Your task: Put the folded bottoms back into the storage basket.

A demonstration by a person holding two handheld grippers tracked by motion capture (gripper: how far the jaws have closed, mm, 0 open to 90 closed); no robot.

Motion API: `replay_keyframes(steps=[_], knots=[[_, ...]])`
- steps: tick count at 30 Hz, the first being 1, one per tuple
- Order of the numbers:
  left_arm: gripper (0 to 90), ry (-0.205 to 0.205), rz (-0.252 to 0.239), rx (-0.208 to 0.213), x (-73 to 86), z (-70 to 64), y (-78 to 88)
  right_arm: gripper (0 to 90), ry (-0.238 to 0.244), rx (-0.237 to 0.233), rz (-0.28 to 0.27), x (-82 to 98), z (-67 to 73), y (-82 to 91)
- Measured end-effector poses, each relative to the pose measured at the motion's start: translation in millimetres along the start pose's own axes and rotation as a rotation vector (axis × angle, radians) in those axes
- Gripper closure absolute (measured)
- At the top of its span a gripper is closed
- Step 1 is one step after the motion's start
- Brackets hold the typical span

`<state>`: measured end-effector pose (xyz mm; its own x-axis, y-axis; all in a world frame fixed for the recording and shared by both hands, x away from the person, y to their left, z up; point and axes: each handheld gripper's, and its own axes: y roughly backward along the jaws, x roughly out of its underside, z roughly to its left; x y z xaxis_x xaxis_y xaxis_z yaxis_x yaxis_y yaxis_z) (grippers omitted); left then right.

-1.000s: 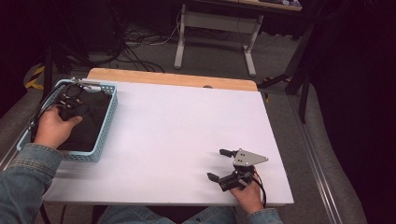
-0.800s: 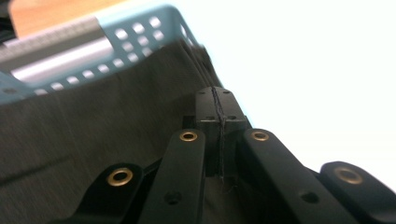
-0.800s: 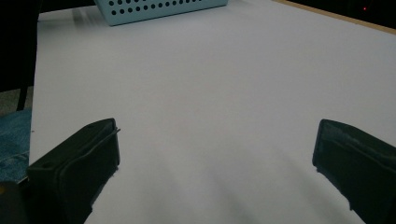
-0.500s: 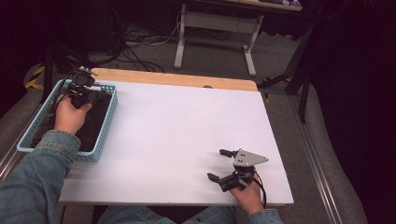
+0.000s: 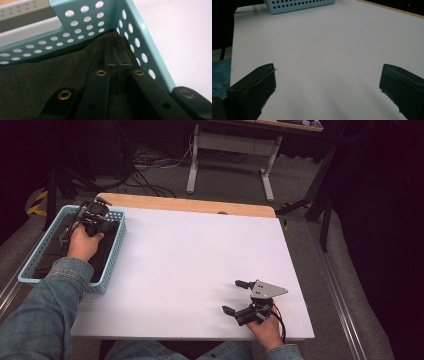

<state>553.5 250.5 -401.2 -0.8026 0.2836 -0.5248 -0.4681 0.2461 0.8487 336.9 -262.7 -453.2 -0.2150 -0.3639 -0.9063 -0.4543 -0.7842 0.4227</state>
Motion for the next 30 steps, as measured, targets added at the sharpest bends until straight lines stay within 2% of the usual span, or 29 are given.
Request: replay_keyframes(steps=[3, 8, 20, 25, 30], knots=[[89.4, 0.013, 0.019, -0.001, -0.7, 0.4, -1.7, 1.3, 0.0, 0.0, 0.0, 0.0, 0.0, -0.1], [85.0, 0.024, 0.004, 0.008, 0.2, -0.1, 7.4, 1.3, -0.002, 0.0, 0.0, -0.1, -0.5, -0.1], [70.9, 0.028, -0.126, 0.062, 10.6, 0.3, 53.2, 1.3, -0.003, 0.006, 0.005, -0.7, -0.7, -1.1], [64.9, 0.008, -0.145, 0.067, 16.7, -4.1, 64.6, 1.3, -0.005, 0.007, 0.003, -0.4, -0.6, -0.8], [56.9, -0.007, -0.187, 0.085, 25.8, -11.5, 77.4, 1.3, -0.004, 0.007, 0.001, -0.3, -0.8, -0.5]])
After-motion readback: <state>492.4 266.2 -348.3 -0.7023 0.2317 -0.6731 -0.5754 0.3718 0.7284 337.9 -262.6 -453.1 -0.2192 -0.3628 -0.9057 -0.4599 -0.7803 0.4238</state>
